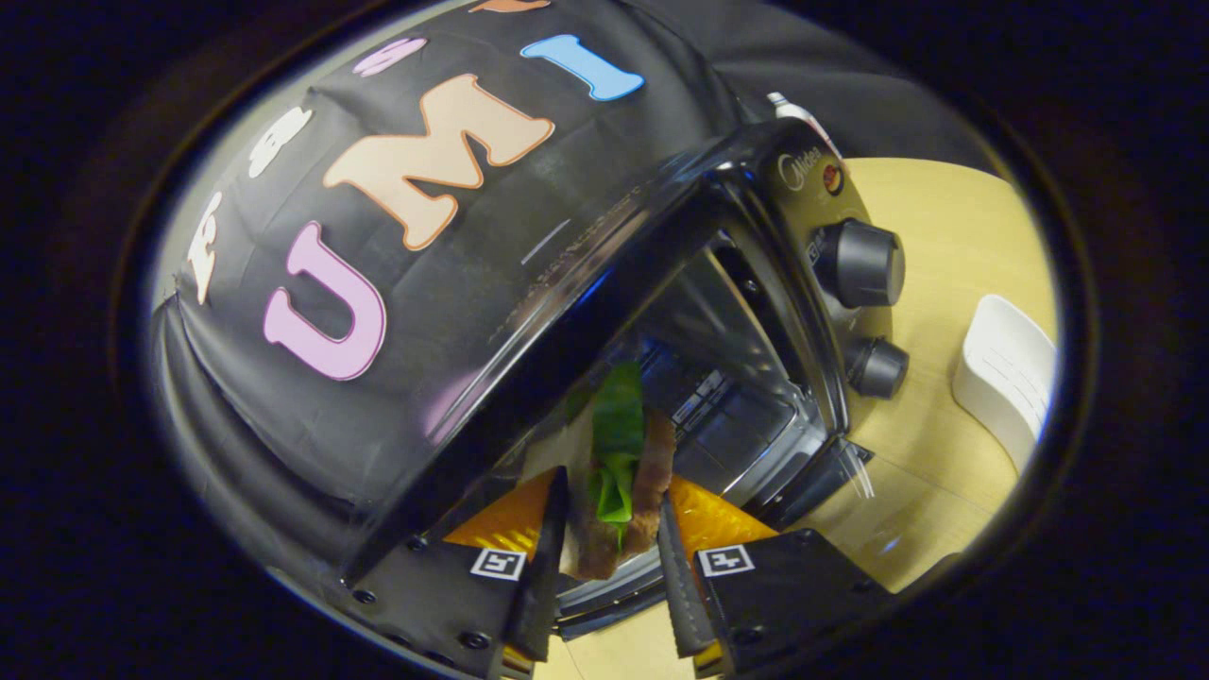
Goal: Open the toaster oven, put the food inside, and close the toaster oven door.
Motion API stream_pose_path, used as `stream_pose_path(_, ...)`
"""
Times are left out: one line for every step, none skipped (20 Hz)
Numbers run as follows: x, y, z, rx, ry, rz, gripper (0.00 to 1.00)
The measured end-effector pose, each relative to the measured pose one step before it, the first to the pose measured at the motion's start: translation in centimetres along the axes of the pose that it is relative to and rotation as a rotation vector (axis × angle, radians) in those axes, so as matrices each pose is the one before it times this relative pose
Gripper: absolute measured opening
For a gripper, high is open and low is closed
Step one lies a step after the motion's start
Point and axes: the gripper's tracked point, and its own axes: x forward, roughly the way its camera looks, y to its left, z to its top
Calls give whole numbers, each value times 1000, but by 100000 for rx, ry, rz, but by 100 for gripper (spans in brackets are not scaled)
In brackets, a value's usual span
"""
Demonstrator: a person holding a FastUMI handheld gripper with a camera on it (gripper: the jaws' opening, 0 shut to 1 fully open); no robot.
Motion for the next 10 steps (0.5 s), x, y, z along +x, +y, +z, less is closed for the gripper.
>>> stream_pose_path(-369, -665, 92, -2668, -420, -2445, 72)
stream_pose_path(-50, -73, 360, -2360, -1189, -532, 76)
stream_pose_path(-257, -707, 331, -3474, -1564, -3448, 81)
stream_pose_path(-124, -609, 293, -5175, -1485, -2491, 86)
stream_pose_path(-503, -250, 632, -4796, -1746, -1524, 91)
stream_pose_path(-464, -226, 289, -4204, -1149, -889, 95)
stream_pose_path(-891, 177, 214, -3067, -1693, -234, 100)
stream_pose_path(-700, -100, 487, -1968, -2106, -622, 100)
stream_pose_path(-596, -102, 442, -1343, -1660, -449, 100)
stream_pose_path(-836, -139, 368, -1129, -1330, -937, 100)
